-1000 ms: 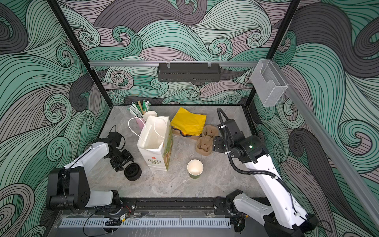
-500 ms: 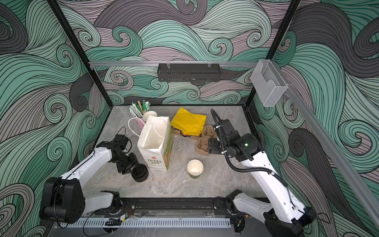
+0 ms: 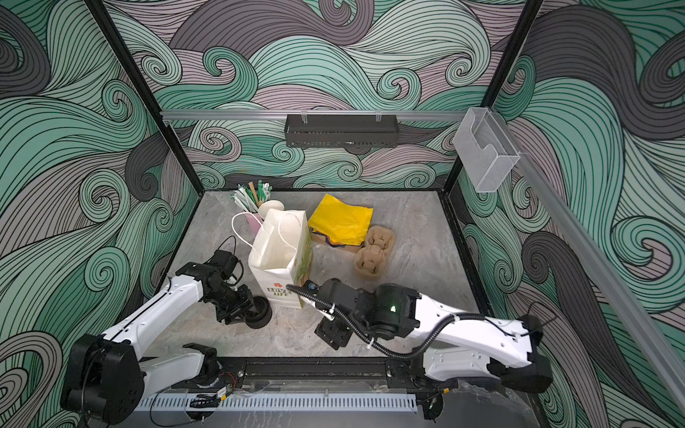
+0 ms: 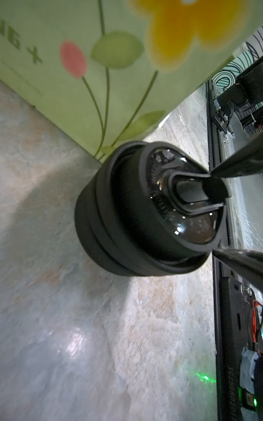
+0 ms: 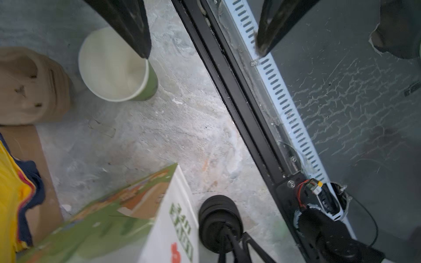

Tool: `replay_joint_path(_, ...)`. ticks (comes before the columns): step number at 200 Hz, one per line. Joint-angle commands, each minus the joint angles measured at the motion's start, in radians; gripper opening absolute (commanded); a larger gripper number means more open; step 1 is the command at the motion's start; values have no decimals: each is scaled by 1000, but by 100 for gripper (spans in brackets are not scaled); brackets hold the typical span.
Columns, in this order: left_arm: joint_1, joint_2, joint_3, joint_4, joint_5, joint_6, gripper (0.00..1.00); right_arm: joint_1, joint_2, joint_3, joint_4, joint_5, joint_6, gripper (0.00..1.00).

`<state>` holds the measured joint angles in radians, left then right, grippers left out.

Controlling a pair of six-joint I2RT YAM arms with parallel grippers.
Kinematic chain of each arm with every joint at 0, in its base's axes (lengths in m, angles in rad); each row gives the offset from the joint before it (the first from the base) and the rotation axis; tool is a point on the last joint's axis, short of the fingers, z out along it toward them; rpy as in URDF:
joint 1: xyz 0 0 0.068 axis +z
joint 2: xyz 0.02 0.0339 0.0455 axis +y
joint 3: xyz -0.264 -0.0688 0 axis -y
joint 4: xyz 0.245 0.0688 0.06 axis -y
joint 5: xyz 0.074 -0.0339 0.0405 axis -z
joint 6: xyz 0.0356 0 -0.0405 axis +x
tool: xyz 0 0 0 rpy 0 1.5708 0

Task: Pack a coffee takeout order
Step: Move multiple cup lids from the bottom-center of the table.

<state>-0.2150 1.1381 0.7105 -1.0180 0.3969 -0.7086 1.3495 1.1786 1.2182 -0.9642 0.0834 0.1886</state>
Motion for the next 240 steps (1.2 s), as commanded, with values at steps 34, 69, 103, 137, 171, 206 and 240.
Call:
replay_joint_path(34, -4, -201, 104, -73, -220, -71, 57, 20, 61, -20, 186, 9, -91, 75)
replay_joint_path(69, 48, -44, 127, 67, -256, -71, 58, 20, 58, -25, 189, 41, -85, 76)
replay_joint_path(103, 71, 201, 236, 80, -219, 32, 59, 20, 62, -17, 178, 66, -83, 76)
replay_joint_path(137, 71, 334, 214, 104, -139, 79, 58, 28, 77, -8, 164, 78, -74, 76)
replay_joint_path(171, 62, 289, 124, 105, -105, 55, 56, 42, 85, -12, 164, 93, -64, 76)
replay_joint_path(206, 35, 198, 46, 85, -86, 18, 50, 42, 97, -8, 159, 89, -66, 76)
replay_joint_path(240, -5, 121, 18, 69, -56, -9, 49, 43, 129, 19, 129, 60, -91, 76)
